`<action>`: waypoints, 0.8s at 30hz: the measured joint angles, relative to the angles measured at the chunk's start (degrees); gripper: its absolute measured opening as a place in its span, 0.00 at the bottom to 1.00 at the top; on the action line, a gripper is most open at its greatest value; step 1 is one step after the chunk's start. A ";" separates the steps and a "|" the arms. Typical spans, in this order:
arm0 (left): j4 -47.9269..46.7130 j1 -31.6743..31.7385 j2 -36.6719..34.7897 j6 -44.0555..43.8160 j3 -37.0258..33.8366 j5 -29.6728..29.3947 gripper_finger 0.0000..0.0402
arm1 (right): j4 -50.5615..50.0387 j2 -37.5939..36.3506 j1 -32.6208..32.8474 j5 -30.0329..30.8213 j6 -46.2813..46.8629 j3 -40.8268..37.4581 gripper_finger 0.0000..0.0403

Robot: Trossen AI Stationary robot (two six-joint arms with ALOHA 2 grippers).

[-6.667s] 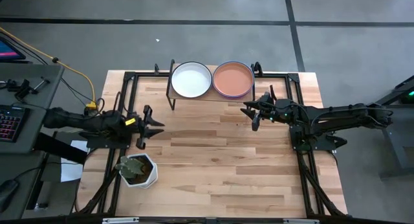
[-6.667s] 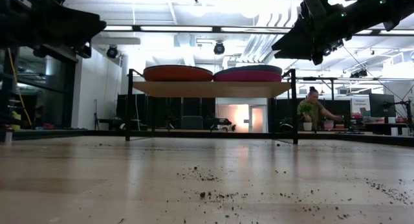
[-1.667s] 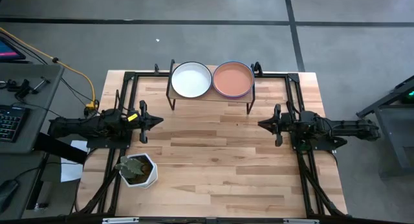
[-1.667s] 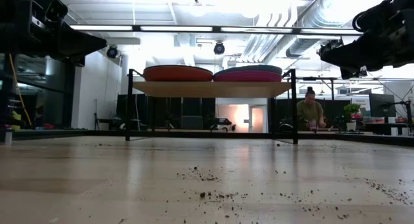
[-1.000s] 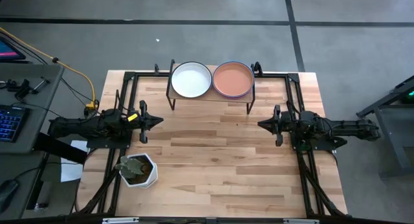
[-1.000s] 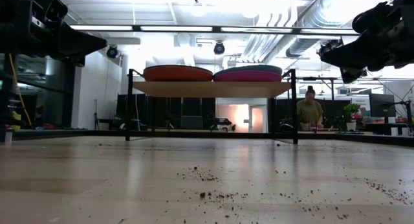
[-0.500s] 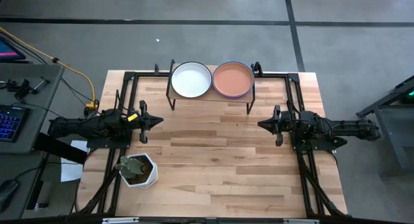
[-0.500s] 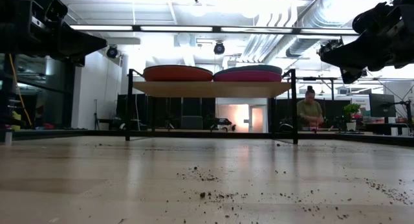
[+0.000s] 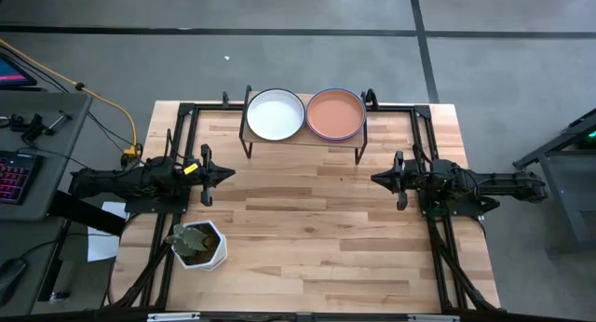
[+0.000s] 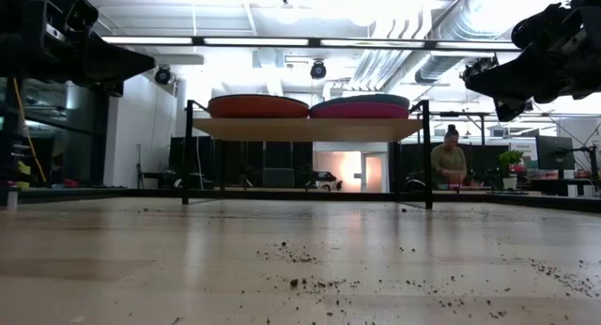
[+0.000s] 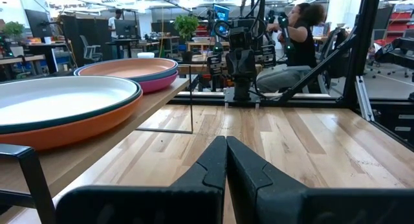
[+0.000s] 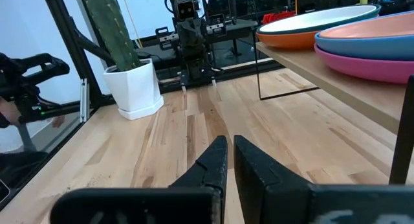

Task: Place and stack plates onto a shelf
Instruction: Return to Home Position

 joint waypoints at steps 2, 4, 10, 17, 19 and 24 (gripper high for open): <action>-0.02 0.01 0.00 -0.01 0.00 -0.01 0.00 | 0.00 0.00 0.02 0.00 0.00 0.00 0.03; -0.02 0.02 0.00 -0.02 0.00 -0.01 0.00 | 0.00 0.00 0.00 0.00 0.00 0.00 0.03; -0.02 0.02 0.00 0.00 0.00 -0.01 0.00 | 0.00 0.00 0.02 0.00 0.00 -0.02 0.03; -0.05 -1.88 1.22 -0.01 -0.02 0.45 0.00 | 0.02 0.00 0.02 0.02 0.00 -0.02 0.03; -0.10 -1.91 1.38 -0.02 -0.02 0.45 0.00 | 0.02 0.00 0.02 0.02 0.00 -0.02 0.03; -0.10 -1.91 1.38 -0.02 -0.02 0.45 0.00 | 0.02 0.00 0.02 0.02 0.00 -0.02 0.03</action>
